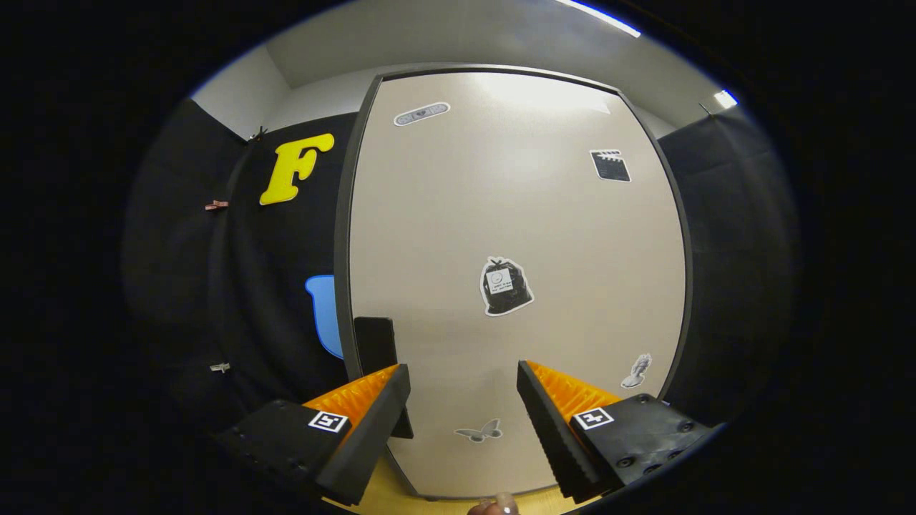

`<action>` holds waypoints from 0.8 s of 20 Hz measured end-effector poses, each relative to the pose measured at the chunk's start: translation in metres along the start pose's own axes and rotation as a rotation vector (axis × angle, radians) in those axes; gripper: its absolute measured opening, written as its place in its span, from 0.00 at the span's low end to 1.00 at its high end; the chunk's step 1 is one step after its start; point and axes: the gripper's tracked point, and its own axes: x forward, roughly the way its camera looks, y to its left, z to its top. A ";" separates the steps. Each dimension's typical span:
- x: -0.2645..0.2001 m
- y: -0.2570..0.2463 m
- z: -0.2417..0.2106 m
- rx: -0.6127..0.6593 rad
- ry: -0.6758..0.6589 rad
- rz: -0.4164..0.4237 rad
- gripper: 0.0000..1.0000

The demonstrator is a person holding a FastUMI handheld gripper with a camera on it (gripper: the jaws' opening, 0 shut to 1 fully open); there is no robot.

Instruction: Open the shoe cabinet door, grab the shoes and put them into the shoe cabinet, then close the shoe cabinet door.

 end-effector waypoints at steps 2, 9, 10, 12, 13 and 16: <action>-0.013 -0.006 0.008 -0.003 -0.019 -0.009 0.98; -0.059 -0.028 0.008 0.005 -0.009 0.023 0.98; -0.066 -0.035 0.007 0.004 -0.003 0.029 0.98; -0.077 -0.051 0.006 -0.001 0.007 0.040 0.98; -0.084 -0.059 0.007 -0.003 0.005 0.050 0.98; -0.100 -0.085 0.012 -0.017 -0.014 0.110 0.98</action>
